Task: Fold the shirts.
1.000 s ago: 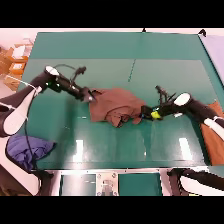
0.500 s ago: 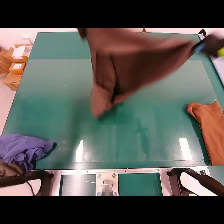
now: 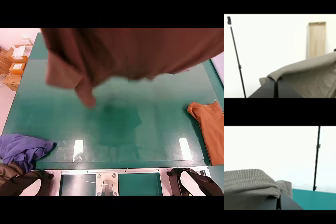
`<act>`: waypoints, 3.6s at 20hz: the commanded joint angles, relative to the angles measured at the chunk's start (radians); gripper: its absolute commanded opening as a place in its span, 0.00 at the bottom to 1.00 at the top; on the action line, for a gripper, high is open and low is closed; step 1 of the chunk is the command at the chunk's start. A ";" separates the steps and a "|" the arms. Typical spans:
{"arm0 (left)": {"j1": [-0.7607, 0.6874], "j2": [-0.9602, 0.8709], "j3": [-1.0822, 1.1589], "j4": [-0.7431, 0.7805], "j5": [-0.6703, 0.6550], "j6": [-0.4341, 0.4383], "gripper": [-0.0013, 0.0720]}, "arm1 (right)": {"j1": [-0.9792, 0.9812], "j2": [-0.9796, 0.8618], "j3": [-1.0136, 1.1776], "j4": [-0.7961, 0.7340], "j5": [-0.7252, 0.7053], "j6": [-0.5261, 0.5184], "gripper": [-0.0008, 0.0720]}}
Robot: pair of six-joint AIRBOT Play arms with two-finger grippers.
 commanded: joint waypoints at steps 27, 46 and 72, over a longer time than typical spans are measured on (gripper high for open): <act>0.121 -0.862 -0.169 0.021 -0.737 -0.360 0.75 | 0.135 -0.645 -0.719 0.060 -0.193 -0.053 0.03; -0.560 -0.335 -1.495 -0.076 0.334 -0.461 0.75 | -0.064 -0.645 -0.719 0.023 -0.134 -0.069 0.03; 0.294 -0.442 -0.969 0.546 -0.410 -0.153 0.05 | 0.064 -0.364 -1.242 -0.226 0.129 0.002 0.60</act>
